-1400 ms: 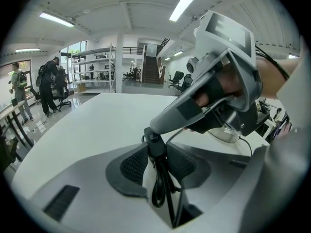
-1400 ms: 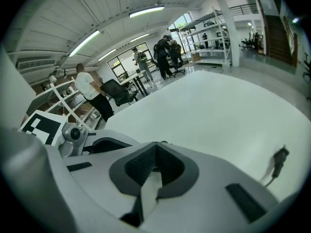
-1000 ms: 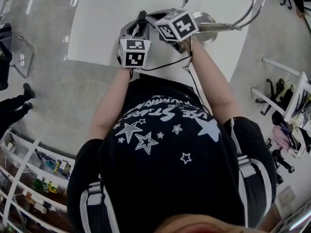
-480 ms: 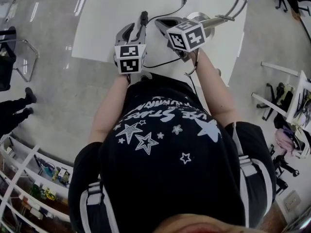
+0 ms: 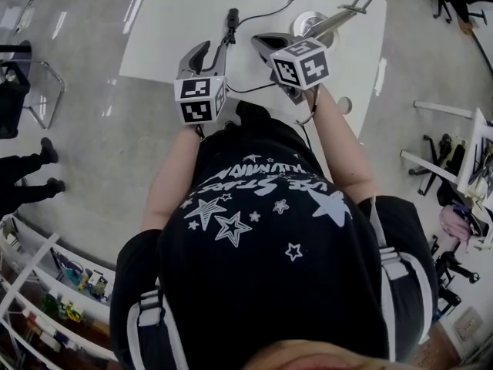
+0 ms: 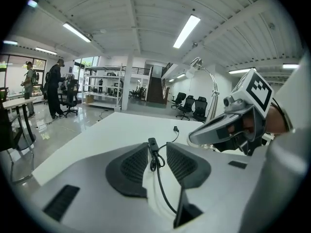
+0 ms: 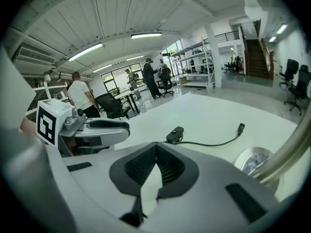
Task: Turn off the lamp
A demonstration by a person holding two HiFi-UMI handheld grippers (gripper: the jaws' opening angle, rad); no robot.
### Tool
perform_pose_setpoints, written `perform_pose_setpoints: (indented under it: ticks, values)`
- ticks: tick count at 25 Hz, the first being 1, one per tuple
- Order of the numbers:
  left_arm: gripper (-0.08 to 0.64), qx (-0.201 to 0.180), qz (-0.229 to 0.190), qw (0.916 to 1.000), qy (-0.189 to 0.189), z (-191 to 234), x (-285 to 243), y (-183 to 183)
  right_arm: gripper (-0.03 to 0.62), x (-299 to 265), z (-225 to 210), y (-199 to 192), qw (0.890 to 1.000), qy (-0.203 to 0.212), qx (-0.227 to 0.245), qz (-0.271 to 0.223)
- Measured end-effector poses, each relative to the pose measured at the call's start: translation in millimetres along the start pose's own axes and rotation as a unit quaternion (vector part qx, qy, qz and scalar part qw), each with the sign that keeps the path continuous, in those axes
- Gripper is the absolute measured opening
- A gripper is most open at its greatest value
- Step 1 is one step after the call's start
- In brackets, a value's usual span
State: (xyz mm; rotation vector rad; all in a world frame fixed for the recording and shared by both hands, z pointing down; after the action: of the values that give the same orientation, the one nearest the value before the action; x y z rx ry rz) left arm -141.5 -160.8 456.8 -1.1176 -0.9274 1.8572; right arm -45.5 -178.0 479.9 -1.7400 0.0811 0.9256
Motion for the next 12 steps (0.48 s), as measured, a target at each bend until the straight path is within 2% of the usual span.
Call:
perform_pose_setpoints:
  ticks: [2, 7, 12]
  values:
    - [0.129, -0.002, -0.008, 1.0000, -0.004, -2.8, 12.1, 2.0, 0.005, 5.0, 11.4, -1.7, 1.000, -0.004, 0.002, -0.002]
    - [0.038, -0.008, -0.018, 0.9998, -0.005, -0.3, 41.1, -2.0, 0.005, 18.1, 40.6, -11.5, 1.000, -0.018, -0.002, -0.007]
    - [0.011, 0.001, -0.016, 0.9998, -0.012, -5.4, 59.8, -12.9, 0.005, 39.1, 55.2, -23.7, 0.999, -0.036, -0.008, -0.011]
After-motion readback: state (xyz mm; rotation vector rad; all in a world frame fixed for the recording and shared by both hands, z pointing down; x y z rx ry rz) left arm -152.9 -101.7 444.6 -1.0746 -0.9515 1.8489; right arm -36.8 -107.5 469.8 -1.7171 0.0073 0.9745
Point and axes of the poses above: the fingertips, and each gripper's own axes: x backward along the fingers, z to its left, y out of its top, the point moved 1 cm from there along x, backward along the fingers, and after that the axes turned 12 degrees about x, right-handed, at the moved point
